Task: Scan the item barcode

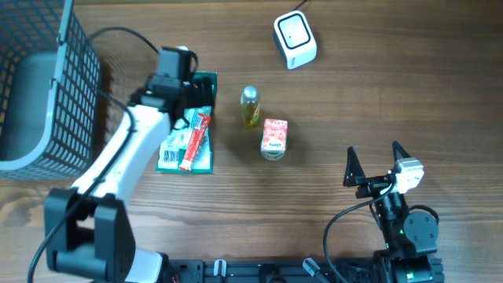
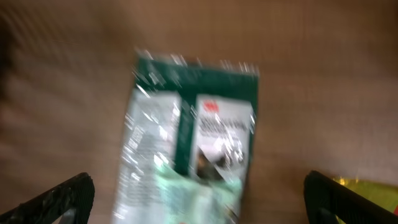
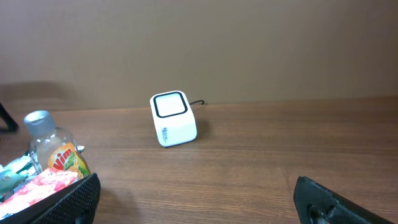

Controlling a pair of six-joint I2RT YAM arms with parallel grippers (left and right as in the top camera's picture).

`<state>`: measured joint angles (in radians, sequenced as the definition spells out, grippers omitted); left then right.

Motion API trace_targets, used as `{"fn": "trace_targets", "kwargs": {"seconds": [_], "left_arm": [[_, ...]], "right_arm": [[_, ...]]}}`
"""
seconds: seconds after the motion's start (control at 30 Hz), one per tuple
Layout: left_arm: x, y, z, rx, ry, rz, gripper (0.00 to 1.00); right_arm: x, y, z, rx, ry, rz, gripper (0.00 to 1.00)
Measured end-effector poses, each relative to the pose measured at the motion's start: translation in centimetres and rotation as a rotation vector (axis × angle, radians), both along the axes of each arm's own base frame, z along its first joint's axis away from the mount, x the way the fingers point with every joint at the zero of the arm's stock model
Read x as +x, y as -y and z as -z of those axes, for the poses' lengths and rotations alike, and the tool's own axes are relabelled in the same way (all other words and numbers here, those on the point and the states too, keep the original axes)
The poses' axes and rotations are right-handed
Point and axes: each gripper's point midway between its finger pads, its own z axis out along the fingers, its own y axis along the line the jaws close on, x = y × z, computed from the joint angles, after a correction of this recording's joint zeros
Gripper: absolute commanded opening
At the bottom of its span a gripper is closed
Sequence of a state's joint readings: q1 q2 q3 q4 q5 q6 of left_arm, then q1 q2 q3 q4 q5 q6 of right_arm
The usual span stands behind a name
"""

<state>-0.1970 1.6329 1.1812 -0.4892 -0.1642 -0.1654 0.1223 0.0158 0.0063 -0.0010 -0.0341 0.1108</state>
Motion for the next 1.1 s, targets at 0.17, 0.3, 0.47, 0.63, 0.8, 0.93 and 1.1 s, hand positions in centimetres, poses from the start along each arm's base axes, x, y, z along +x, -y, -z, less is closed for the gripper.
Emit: {"fn": "trace_targets", "kwargs": {"seconds": [0.17, 0.3, 0.47, 0.63, 0.8, 0.93, 1.1], "left_arm": [[1.8, -5.0, -4.7, 0.056, 0.106, -0.016, 1.00], [1.9, -8.6, -4.9, 0.081, 0.102, 0.032, 1.00], [1.9, -12.2, -5.3, 0.051, 0.129, 0.054, 1.00], [1.1, -13.9, -4.9, 0.036, 0.106, 0.038, 1.00], [1.0, -13.6, -4.8, 0.030, 0.100, 0.054, 1.00], [1.0, -13.6, -4.7, 0.030, 0.099, 0.055, 1.00], [1.0, -13.6, -4.7, 0.030, 0.099, 0.055, 1.00]], "right_arm": [[0.0, 0.0, 0.0, 0.000, 0.000, 0.000, 1.00], [0.0, 0.0, 0.0, 0.000, 0.000, 0.000, 1.00], [0.0, 0.0, 0.0, 0.000, 0.000, 0.000, 1.00], [0.0, 0.0, 0.0, 0.000, 0.000, 0.000, 1.00], [0.0, 0.0, 0.0, 0.000, 0.000, 0.000, 1.00], [0.0, 0.0, 0.0, 0.000, 0.000, 0.000, 1.00], [0.0, 0.0, 0.0, 0.000, 0.000, 0.000, 1.00]]}}
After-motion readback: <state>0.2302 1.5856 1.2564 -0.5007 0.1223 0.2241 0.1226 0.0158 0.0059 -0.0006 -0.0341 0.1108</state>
